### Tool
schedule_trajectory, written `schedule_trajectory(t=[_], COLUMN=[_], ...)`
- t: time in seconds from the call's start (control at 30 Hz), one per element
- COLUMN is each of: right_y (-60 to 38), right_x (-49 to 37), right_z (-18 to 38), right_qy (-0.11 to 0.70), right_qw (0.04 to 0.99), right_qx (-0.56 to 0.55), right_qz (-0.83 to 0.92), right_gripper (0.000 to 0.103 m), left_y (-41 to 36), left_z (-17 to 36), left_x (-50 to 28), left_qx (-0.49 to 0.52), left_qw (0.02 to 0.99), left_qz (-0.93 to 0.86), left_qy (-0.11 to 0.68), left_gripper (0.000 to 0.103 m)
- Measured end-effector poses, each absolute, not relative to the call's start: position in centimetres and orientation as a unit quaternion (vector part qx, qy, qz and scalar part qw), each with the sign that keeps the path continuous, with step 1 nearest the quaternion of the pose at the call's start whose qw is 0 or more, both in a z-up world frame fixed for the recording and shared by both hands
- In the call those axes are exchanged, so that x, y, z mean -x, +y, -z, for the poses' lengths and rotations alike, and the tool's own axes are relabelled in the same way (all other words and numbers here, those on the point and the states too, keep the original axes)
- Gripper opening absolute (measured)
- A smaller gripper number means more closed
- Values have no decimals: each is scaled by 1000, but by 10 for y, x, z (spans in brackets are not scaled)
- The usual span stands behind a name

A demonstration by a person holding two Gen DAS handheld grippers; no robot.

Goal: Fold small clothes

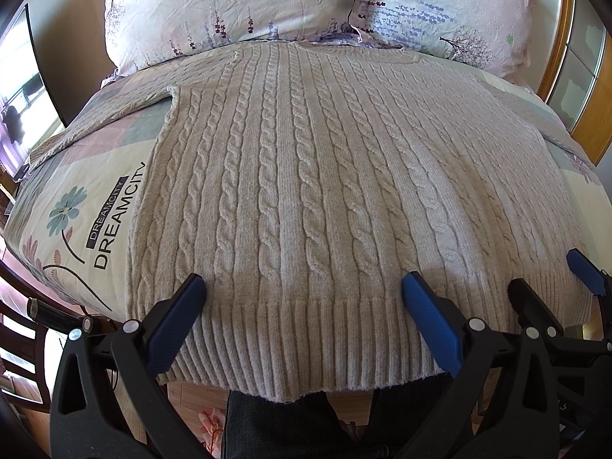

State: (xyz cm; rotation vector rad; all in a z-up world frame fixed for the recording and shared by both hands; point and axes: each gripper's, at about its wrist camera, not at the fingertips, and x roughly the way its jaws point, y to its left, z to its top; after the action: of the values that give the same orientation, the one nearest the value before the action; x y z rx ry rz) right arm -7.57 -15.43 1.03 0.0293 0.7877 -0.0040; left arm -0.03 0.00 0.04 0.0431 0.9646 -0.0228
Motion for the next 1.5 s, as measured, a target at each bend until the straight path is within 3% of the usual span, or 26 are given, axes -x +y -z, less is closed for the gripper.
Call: schedule_trajectory(t=[1.5], right_y=[-156], right_x=[78], right_z=[-12], right_qy=[373], right_qw=[928], right_qx=[-10], right_qz=[-7], right_gripper=[102], left_y=[3], left_z=[-6], left_x=[-1], left_qx=[-22], left_qw=[890], left_qz=[11], left_qy=[456], left_gripper=[101])
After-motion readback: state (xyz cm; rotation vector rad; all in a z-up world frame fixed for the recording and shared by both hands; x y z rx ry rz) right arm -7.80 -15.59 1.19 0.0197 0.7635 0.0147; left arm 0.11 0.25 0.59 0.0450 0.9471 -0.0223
